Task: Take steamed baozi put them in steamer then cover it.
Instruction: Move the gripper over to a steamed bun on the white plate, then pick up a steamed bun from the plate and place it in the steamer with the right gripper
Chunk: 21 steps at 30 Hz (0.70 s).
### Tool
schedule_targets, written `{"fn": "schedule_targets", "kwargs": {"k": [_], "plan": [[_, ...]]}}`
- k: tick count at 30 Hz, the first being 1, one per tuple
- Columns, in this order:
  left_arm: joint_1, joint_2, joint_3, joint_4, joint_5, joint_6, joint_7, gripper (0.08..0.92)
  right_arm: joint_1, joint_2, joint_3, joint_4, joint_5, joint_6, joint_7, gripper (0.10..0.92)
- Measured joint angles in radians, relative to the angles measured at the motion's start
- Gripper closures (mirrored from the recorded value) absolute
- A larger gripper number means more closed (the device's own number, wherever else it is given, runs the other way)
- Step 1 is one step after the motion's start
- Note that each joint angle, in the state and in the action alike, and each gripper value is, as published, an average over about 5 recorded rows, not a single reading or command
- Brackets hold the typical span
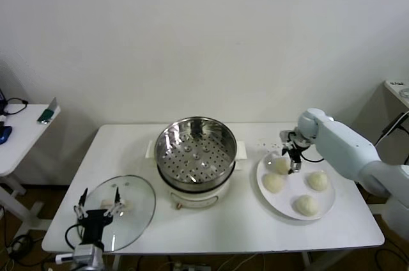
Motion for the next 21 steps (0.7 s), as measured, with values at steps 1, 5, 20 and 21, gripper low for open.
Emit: {"fn": "schedule_targets", "kwargs": {"k": [1,5,20,21], "plan": [[0.0,0.0,0.0,0.001,0.0,0.0,-0.001,0.177,0.0,0.002,0.0,-0.003,0.0,0.001,-0.001,0.261],[-0.001,0.0,-0.004,0.003,-0.002,0.003,-0.005,0.177,0.003,0.01,0.002,-0.014,-0.001,0.005,-0.005,0.32],[0.011,0.005,-0.017,-0.005,-0.013,0.004,-0.006,0.177,0.098,-0.014,-0.089,0.05,0.081,0.046,-0.028,0.372],[0.013,0.005,-0.017,-0.007,-0.014,0.004,-0.006,0.177,0.118,-0.014,-0.106,0.059,0.094,0.054,-0.032,0.371]]}}
